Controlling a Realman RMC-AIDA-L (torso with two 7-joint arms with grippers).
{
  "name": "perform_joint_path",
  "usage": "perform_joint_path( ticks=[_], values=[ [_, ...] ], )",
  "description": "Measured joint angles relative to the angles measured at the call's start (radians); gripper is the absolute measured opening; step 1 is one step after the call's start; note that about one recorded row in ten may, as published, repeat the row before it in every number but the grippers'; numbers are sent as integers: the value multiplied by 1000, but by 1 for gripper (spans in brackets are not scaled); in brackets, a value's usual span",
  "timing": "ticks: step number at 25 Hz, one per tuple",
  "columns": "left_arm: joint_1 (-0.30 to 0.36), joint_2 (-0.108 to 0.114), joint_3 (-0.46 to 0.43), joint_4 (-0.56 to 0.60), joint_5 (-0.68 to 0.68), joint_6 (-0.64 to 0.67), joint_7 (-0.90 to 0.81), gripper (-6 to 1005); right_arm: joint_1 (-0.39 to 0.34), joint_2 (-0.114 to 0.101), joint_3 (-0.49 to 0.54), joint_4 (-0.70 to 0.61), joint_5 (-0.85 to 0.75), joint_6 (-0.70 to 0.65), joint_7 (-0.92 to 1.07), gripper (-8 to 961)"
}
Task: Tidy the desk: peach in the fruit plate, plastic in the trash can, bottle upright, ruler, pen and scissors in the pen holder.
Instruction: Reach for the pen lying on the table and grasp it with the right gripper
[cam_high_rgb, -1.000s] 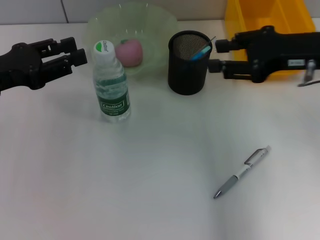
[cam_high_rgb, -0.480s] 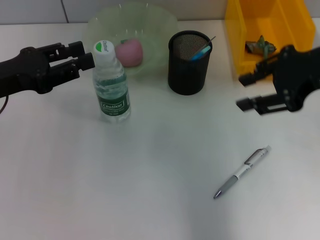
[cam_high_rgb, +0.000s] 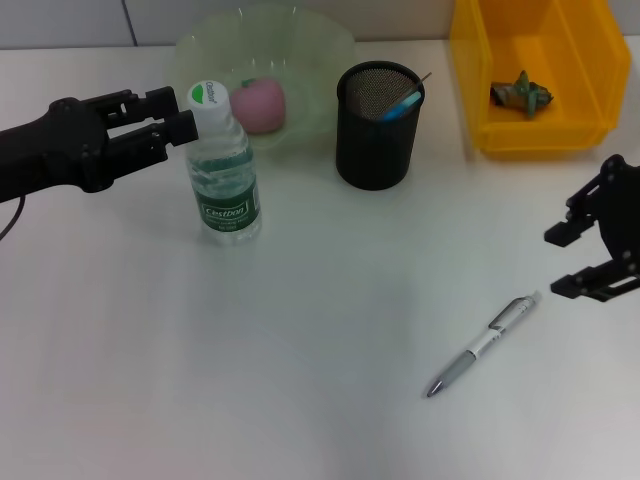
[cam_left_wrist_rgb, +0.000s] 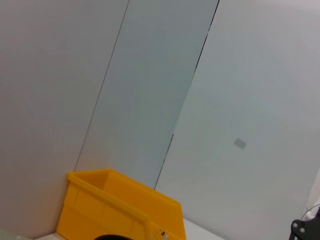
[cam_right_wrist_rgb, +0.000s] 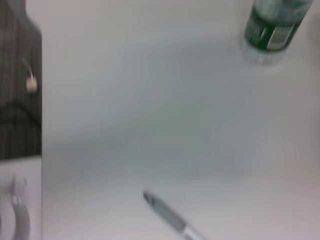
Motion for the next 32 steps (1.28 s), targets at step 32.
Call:
perform_joint_path(
  ticks=[32],
  values=[
    [-28, -24, 1, -91, -1, 30, 6, 494, 46, 6, -370, 122, -104, 94, -420, 494]
  ],
)
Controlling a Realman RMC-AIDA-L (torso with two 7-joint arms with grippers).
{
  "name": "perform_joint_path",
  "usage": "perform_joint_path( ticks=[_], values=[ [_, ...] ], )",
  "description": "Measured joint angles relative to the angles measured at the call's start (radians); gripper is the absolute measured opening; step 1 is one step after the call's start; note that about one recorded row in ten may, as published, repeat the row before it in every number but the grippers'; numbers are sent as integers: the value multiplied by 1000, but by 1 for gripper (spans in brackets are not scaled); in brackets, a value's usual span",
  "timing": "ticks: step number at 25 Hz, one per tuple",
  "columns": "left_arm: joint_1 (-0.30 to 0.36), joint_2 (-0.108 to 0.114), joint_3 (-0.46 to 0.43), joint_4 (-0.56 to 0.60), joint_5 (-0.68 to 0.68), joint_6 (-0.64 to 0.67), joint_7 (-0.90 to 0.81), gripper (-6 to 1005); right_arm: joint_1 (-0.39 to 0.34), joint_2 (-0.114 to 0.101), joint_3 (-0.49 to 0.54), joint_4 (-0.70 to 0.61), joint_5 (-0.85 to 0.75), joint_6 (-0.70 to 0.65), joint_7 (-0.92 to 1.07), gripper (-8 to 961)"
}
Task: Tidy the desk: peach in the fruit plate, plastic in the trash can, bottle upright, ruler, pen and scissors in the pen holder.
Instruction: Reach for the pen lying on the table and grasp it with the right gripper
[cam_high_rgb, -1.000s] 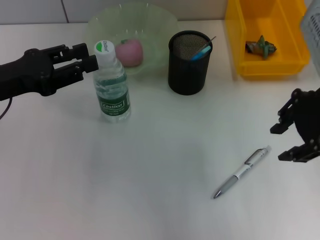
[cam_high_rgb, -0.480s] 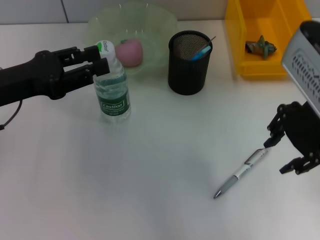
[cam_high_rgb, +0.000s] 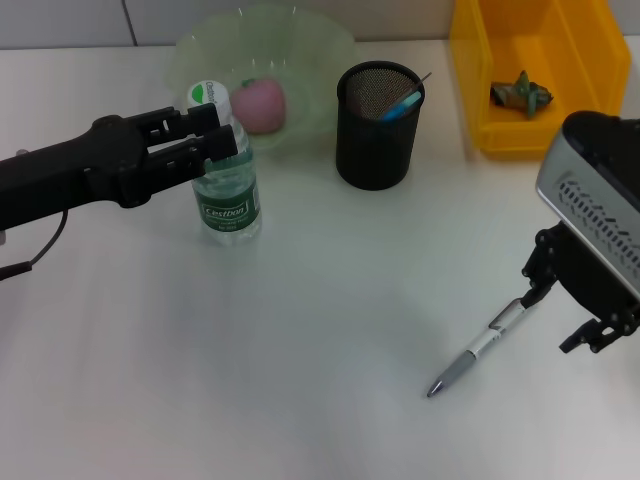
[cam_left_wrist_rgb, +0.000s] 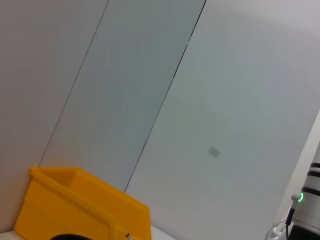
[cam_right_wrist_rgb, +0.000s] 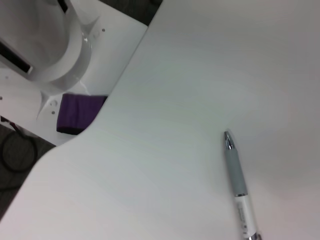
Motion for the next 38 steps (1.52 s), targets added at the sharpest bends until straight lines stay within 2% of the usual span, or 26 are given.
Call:
perform_joint_path(
  ticks=[18, 31, 38],
  values=[
    [7, 4, -5, -2, 1, -3, 0, 495, 19, 5, -86, 132, 0, 132, -26, 492],
    [17, 5, -4, -2, 2, -4, 1, 494, 14, 8, -99, 152, 20, 169, -24, 491],
    [22, 5, -1, -2, 3, 0, 1, 494, 10, 8, -166, 200, 21, 231, -27, 491]
  ],
)
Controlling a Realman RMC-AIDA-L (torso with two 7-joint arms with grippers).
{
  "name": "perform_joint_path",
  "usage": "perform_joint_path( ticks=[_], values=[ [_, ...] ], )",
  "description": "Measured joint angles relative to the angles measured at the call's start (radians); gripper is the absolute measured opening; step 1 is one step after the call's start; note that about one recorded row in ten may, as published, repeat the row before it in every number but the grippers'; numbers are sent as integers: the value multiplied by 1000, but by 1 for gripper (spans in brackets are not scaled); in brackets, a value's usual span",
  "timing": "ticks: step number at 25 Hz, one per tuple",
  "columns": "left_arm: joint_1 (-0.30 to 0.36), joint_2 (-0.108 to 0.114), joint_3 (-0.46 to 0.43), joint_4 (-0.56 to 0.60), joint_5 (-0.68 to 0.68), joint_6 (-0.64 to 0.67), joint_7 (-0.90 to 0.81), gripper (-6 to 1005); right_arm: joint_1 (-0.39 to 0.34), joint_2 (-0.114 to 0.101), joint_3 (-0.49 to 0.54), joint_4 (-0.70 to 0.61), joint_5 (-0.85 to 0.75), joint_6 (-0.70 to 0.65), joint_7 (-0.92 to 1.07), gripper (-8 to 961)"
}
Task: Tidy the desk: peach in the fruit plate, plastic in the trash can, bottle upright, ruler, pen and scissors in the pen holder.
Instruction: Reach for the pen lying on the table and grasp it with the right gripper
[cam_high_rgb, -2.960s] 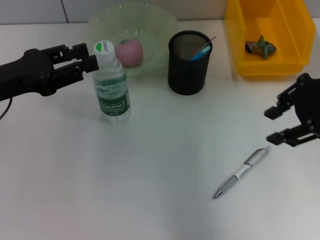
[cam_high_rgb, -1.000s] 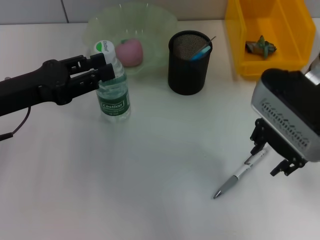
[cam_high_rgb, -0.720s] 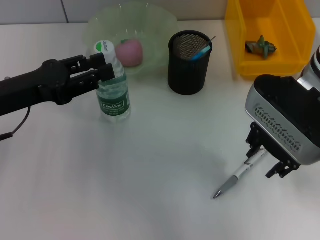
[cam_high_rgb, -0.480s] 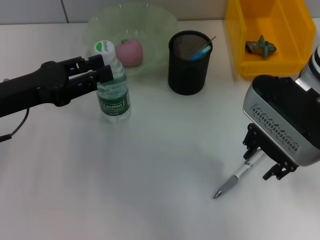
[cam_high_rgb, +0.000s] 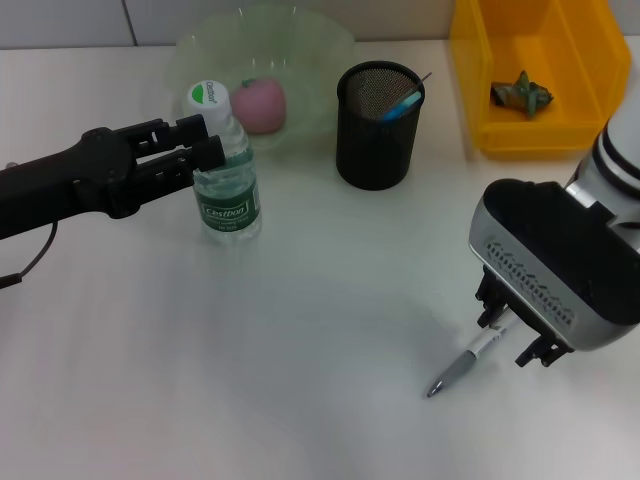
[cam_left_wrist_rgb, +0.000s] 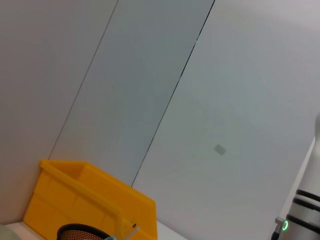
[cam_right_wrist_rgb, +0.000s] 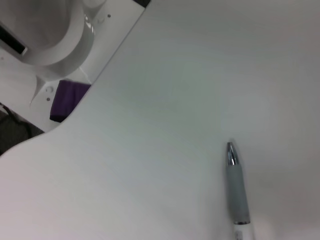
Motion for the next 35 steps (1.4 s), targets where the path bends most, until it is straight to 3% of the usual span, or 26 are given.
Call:
perform_joint_path(
  ticks=[35],
  values=[
    [8, -1, 1, 0, 0, 7, -9, 495, 43, -1, -45, 145, 2, 135, -33, 488]
  ],
)
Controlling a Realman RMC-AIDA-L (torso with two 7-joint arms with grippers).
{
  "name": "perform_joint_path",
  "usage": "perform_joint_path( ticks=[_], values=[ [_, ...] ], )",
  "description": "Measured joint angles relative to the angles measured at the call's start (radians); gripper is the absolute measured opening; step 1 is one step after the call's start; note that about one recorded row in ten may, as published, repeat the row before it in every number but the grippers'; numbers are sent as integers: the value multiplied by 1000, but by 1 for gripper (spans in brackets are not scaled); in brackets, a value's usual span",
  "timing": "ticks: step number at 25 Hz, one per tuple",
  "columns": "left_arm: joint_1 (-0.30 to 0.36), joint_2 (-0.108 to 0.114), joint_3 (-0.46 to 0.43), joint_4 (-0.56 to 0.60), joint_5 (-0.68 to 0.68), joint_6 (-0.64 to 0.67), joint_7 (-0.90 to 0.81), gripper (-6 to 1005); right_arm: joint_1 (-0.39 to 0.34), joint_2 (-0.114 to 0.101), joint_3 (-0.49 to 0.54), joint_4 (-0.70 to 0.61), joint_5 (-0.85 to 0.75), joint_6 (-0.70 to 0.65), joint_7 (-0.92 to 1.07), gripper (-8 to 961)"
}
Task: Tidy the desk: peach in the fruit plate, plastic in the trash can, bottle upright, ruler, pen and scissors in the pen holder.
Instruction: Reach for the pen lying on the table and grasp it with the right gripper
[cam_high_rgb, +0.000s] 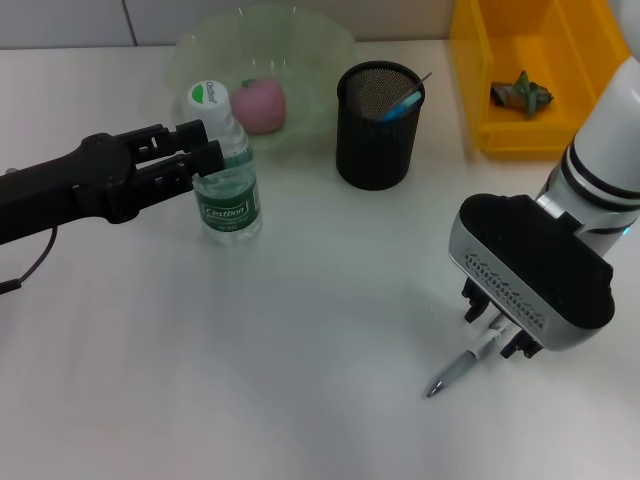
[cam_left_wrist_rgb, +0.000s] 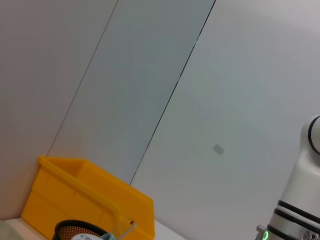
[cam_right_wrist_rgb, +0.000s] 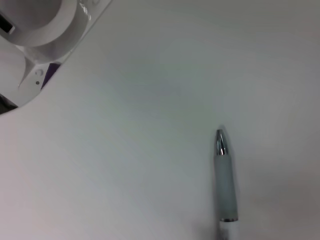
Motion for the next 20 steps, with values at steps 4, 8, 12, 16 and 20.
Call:
perform_joint_path(
  ticks=[4, 8, 12, 16, 20],
  values=[
    [0, 1, 0, 0, 0, 1, 0, 495, 4, 0, -6, 7, 0, 0, 2, 485],
    [1, 1, 0, 0, 0, 3, 0, 495, 5, 0, -9, 8, 0, 0, 4, 478],
    [1, 1, 0, 0, 0, 4, -1, 494, 5, 0, -9, 8, -1, 0, 4, 471],
    [1, 2, 0, 0, 0, 6, -2, 494, 5, 0, -19, 9, -3, 5, 4, 408],
    [2, 2, 0, 0, 0, 7, -3, 494, 6, 0, -30, 18, -4, 12, 5, 361]
  ],
)
